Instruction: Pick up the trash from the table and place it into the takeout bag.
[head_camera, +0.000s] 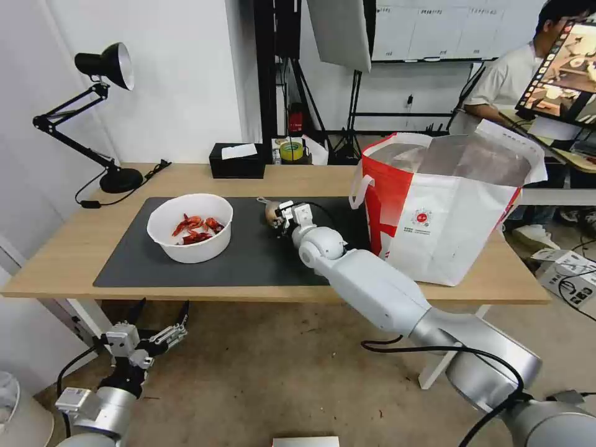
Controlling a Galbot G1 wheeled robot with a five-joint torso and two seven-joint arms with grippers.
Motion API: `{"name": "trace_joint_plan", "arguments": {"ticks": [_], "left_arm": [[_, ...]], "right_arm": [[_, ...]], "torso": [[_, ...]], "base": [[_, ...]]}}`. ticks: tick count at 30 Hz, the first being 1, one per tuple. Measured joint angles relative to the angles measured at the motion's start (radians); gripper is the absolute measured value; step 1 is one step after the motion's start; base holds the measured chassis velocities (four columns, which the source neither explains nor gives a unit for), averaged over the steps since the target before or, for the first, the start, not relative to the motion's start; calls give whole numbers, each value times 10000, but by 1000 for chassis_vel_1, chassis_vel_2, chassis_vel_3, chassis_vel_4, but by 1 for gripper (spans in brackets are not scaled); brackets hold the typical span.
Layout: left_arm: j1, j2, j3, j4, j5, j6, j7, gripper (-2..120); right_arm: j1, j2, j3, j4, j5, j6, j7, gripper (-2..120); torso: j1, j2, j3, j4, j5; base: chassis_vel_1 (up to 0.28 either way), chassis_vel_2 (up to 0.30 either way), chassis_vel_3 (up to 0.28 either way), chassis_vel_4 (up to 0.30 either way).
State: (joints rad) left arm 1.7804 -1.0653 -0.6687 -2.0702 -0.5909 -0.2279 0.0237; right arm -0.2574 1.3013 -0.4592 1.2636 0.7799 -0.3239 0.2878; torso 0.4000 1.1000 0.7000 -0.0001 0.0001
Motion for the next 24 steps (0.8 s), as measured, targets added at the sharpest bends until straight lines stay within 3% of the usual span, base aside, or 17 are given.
{"name": "trace_joint_plan", "arguments": {"ticks": [7, 10, 14, 24], "left_arm": [[0, -66, 128, -10, 116, -1, -7, 100], [0, -76, 188, -37, 150, 19, -14, 100], [0, -83, 243, -76, 183, 31, -23, 100], [-185, -98, 481, -39, 230, 49, -34, 100]], "right_arm": [[-762, -1369, 450, 2372, -1096, 1151, 171, 6], [-1381, -2171, 1136, 3506, -1658, 2193, 187, 6], [-1961, -2947, 1962, 4509, -1850, 2817, 247, 6], [-2905, -4356, 3940, 6193, -2138, 2994, 1144, 5]], "torso": [[0, 0, -1, 1, 0], [0, 0, -1, 0, 3], [0, 0, -1, 0, 3], [-1, 1, -1, -1, 2]], "base": [[0, 0, 0, 0], [0, 0, 0, 0], [0, 0, 0, 0], [0, 0, 0, 0]]}}
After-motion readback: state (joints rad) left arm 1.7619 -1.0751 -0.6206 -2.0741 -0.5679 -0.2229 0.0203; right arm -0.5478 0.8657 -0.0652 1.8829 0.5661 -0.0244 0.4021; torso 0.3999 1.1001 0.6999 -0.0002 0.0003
